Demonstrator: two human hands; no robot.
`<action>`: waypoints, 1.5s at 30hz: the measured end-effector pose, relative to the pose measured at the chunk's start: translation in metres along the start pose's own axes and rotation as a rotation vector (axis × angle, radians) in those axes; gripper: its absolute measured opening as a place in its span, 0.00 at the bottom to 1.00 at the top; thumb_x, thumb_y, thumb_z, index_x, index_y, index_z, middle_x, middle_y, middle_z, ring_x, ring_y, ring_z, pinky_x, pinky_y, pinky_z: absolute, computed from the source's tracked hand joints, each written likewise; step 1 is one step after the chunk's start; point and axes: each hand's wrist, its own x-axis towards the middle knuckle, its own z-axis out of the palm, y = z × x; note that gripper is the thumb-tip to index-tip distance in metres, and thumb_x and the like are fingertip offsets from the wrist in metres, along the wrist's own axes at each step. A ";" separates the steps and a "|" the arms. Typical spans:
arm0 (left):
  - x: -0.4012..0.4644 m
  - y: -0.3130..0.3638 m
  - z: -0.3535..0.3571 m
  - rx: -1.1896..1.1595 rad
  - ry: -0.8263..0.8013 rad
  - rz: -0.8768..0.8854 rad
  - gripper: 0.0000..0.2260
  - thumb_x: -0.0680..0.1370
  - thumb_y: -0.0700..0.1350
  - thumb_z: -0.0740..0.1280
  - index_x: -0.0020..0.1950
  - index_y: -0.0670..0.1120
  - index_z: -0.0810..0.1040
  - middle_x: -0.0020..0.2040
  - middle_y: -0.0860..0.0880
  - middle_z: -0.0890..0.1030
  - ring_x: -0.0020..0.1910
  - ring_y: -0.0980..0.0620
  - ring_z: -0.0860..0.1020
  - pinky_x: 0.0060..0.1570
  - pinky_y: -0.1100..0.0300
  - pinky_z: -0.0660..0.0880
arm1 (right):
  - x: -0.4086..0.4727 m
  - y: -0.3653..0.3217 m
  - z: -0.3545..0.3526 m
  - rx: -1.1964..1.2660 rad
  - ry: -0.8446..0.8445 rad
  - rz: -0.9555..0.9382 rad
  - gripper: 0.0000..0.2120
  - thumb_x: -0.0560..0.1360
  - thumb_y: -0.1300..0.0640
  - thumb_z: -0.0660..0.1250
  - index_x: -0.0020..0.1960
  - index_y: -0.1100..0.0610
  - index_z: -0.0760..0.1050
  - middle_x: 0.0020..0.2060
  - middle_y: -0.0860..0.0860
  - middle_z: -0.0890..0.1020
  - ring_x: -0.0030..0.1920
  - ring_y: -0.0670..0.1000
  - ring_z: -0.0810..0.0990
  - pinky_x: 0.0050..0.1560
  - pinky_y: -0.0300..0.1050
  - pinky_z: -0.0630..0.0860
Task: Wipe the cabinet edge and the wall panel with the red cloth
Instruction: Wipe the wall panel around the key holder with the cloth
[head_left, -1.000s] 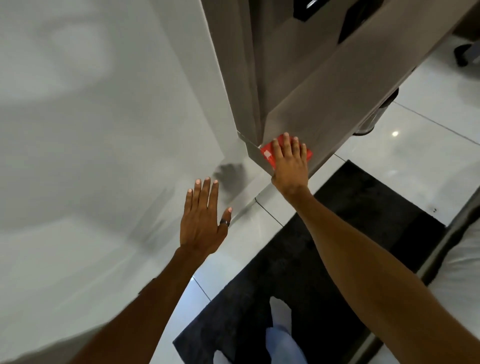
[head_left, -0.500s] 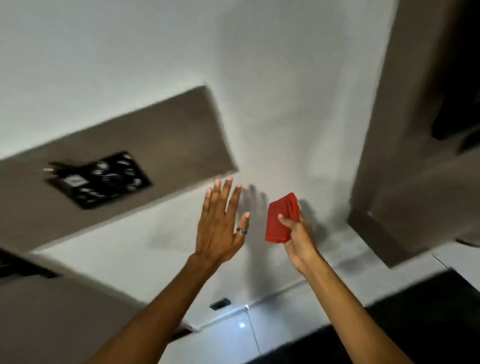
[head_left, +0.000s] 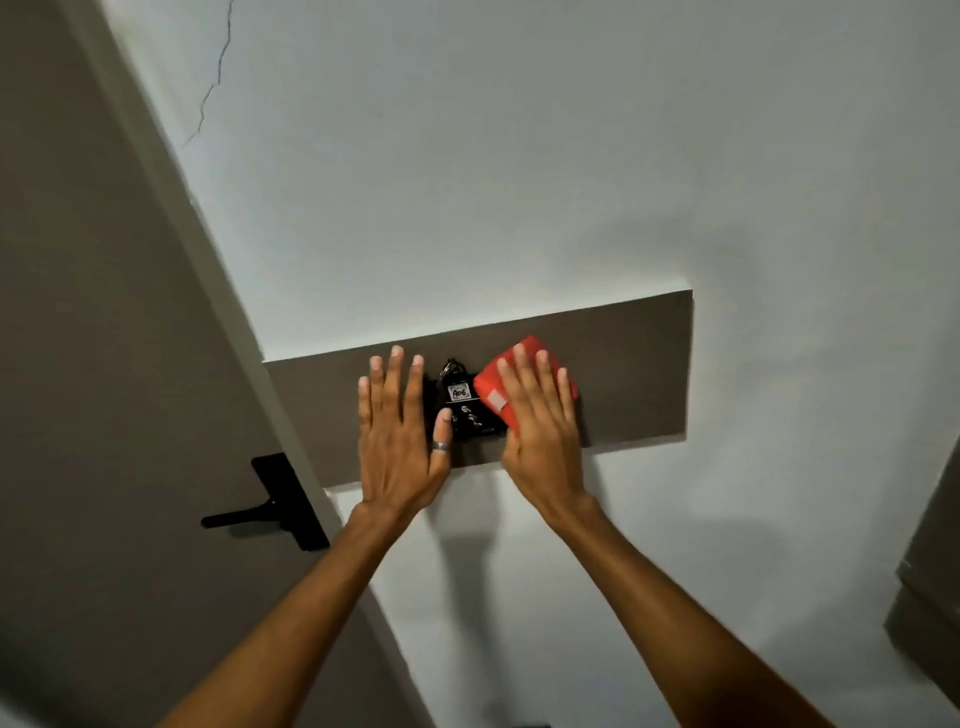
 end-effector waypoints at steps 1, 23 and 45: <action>-0.003 -0.006 0.001 0.003 0.011 0.005 0.28 0.84 0.52 0.57 0.81 0.39 0.60 0.82 0.40 0.56 0.82 0.40 0.49 0.81 0.42 0.48 | -0.006 0.001 0.010 -0.086 -0.053 -0.041 0.37 0.74 0.67 0.68 0.81 0.59 0.62 0.82 0.57 0.61 0.83 0.62 0.56 0.81 0.68 0.58; 0.011 -0.079 0.068 0.196 0.247 0.271 0.28 0.84 0.51 0.56 0.82 0.43 0.56 0.81 0.43 0.57 0.82 0.45 0.48 0.81 0.45 0.46 | -0.024 0.018 0.089 -0.212 0.351 0.020 0.23 0.86 0.45 0.51 0.76 0.53 0.69 0.75 0.56 0.70 0.78 0.63 0.65 0.77 0.60 0.66; 0.009 -0.081 0.068 0.182 0.288 0.269 0.28 0.84 0.51 0.57 0.82 0.42 0.58 0.79 0.41 0.63 0.83 0.46 0.47 0.81 0.45 0.46 | -0.014 0.034 0.057 -0.337 0.216 -0.129 0.26 0.86 0.43 0.49 0.79 0.55 0.65 0.78 0.58 0.69 0.81 0.61 0.60 0.81 0.57 0.59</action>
